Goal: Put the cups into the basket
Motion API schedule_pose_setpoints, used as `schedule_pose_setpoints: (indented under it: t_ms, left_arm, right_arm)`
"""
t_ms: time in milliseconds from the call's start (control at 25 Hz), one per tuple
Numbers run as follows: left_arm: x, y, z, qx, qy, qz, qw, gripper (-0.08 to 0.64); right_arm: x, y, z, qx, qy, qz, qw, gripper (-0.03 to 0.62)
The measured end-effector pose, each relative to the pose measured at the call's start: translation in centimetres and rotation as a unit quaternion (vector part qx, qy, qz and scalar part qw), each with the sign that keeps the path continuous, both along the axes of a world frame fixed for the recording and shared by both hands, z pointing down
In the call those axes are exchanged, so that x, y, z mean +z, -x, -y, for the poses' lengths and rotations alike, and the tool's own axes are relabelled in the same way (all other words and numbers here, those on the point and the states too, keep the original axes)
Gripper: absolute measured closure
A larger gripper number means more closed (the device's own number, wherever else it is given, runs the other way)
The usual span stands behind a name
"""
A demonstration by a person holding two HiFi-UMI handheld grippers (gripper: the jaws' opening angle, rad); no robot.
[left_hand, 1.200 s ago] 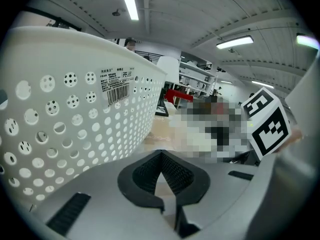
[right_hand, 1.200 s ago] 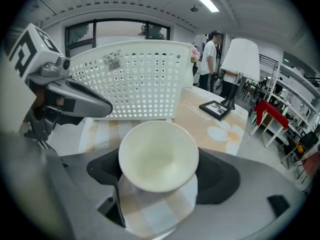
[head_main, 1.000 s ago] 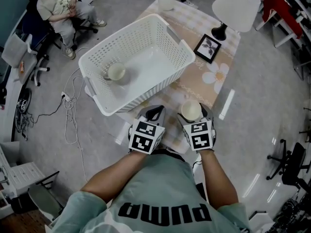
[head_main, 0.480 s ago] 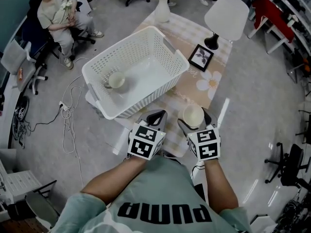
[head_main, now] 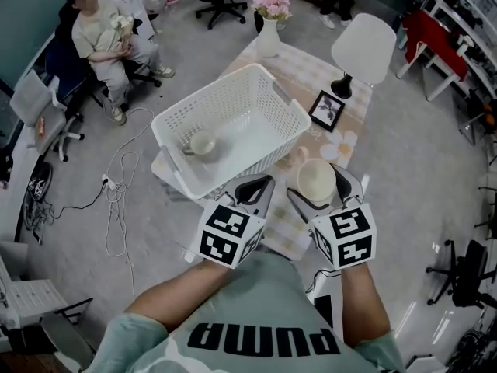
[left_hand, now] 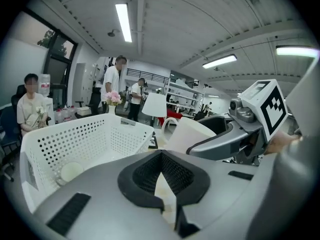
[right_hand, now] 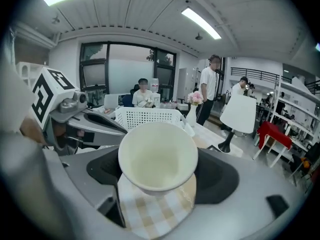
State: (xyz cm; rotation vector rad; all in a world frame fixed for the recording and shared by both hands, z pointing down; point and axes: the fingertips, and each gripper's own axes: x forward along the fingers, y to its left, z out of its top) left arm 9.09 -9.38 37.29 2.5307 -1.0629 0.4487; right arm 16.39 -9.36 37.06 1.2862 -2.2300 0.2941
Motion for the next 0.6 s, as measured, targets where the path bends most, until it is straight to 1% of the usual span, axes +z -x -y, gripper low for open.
schedule_pose_setpoints:
  t_ms: [160,320,440,600]
  left_arm:
    - [-2.8,2.1,1.2,-0.013,-0.024,-0.005,0.9996,0.555]
    - [-4.9,4.5,2.8,-0.036,-0.046,-0.006,0.9983,0.555]
    - [-5.6,6.6,4.3,-0.057,-0.056,-0.002,0.9968,0.555]
    - [-5.4,9.1,6.4,-0.082,-0.056,0.009,0.9950,0.555]
  right_arm:
    - [-2.4,2.5,1.2,-0.020,-0.016,0.001,1.000,0.193]
    - [-4.3,4.9,2.8,-0.038,-0.032,0.007,0.999,0.193]
    - [-5.2,6.4,4.2,-0.047,-0.038,0.013,0.998,0.193]
    - [-5.7,8.2,6.5,-0.054,-0.036,0.015,0.998,0.193]
